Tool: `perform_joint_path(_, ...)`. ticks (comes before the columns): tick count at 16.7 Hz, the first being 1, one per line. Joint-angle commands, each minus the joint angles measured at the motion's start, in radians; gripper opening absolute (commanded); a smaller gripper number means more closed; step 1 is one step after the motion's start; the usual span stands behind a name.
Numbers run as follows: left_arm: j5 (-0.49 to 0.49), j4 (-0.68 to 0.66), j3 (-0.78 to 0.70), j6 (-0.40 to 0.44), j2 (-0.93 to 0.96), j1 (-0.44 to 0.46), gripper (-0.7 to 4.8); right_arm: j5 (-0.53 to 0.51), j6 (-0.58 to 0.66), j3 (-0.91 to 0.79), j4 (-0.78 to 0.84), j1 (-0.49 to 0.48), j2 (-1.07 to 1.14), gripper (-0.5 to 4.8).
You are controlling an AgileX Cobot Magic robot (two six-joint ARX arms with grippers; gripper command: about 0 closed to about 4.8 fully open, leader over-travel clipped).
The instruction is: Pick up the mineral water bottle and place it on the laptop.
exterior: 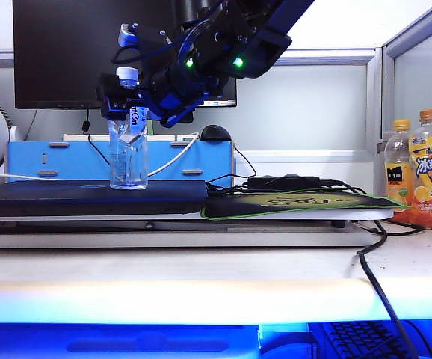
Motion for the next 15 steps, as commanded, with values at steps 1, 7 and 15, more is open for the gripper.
perform_joint_path(1,0.001,0.008,0.002,0.001,-0.002,0.000,-0.02,0.002,0.000,0.007,0.012,0.002,-0.068,4.32)
perform_joint_path(7,0.001,0.008,0.002,0.001,-0.002,0.000,-0.02,0.089,-0.102,0.007,-0.058,0.001,-0.300,4.32)
perform_joint_path(15,0.001,0.008,0.002,0.001,-0.002,0.000,-0.02,0.271,-0.289,0.007,-0.224,-0.017,-0.836,4.32)
